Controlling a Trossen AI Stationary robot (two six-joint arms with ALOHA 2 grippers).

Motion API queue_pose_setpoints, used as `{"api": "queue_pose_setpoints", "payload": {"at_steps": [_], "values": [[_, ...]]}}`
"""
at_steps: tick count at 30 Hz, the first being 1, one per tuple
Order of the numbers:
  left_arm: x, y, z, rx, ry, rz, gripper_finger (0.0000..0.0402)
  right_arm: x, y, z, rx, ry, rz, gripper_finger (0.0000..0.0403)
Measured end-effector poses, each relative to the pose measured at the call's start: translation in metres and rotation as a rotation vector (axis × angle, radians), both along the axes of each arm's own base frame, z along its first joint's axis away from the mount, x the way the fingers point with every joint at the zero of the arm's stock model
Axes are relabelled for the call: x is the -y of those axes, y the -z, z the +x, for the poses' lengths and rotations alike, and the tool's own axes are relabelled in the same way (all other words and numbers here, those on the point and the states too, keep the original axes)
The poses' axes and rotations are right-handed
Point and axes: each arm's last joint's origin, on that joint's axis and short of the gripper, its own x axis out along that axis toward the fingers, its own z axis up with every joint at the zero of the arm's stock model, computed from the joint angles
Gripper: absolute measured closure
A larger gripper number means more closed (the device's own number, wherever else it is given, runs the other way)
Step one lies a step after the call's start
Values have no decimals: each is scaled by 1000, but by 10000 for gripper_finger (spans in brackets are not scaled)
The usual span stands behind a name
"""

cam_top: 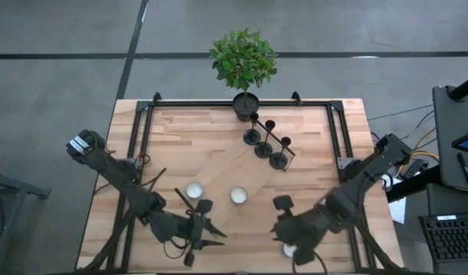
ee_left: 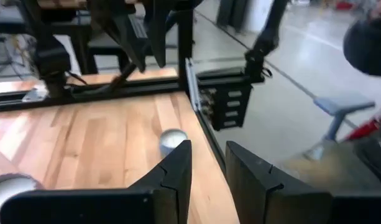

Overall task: Pick & Place candle stick holders
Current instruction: Put the blue scented candle on the shelf

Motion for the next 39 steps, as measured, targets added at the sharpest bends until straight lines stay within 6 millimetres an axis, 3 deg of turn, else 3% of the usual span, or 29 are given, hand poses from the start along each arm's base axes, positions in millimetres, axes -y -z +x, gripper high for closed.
{"api": "queue_pose_setpoints", "payload": {"at_steps": [14,20,29,39], "values": [[18,-23,37,-121,58,178,307,-43,54,-47,-114,78,60,372],[24,-14,56,-173,40,220,307,-46,79,-65,-255,213,147,380],[30,-4,63,-195,40,227,307,-29,122,-74,-420,446,180,336],[31,-4,63,-198,36,213,307,-19,153,-66,-423,491,274,286]]}}
